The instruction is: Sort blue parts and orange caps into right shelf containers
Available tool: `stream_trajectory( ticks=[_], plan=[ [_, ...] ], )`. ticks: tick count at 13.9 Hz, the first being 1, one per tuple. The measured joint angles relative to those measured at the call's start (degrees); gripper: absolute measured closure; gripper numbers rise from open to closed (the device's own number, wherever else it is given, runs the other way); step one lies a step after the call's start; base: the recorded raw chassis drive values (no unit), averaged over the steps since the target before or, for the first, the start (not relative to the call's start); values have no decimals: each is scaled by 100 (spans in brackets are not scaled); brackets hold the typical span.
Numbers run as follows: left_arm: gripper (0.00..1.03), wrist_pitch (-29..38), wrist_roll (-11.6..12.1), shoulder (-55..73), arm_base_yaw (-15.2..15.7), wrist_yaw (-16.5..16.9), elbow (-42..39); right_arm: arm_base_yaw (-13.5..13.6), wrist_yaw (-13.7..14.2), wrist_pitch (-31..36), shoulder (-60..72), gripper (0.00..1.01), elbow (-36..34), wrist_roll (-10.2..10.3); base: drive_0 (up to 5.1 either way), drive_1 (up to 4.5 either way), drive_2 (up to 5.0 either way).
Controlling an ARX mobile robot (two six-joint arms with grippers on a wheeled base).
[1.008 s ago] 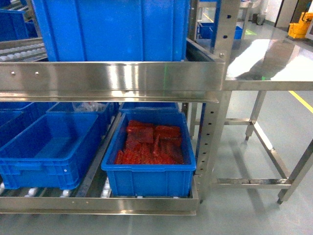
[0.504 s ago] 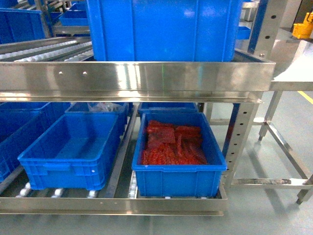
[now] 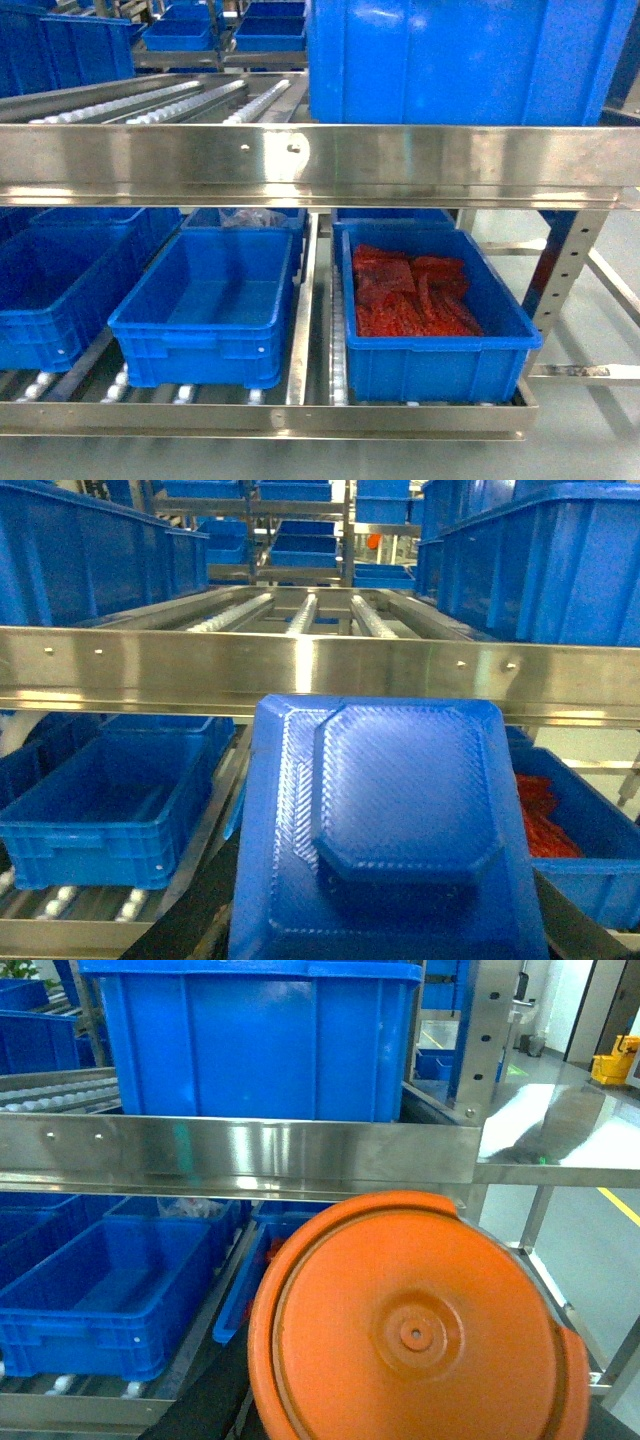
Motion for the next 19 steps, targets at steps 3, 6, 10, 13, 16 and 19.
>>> stream_trajectory(
  ticks=[3,6,10,13,16,19],
  plan=[
    [60,2,0,0,0,-7,0,0,0,-2,0,56,0,0,-505,236,236],
    [60,2,-2,0,0,-2,0,0,0,13,0,56,0,0,-493,248,248],
    [60,2,-2,0,0,-7,0,0,0,13,0,56,0,0,-487,254,254],
    [60,4,-2,0,0,-4,0,0,0,35,0,56,0,0,-488,252,252],
    [60,2,-2,0,0,-2,0,0,0,11,0,56,0,0,-492,249,249],
    [60,4,-2,0,0,4,0,0,0,-4,0,56,0,0,-489,252,252]
  ],
)
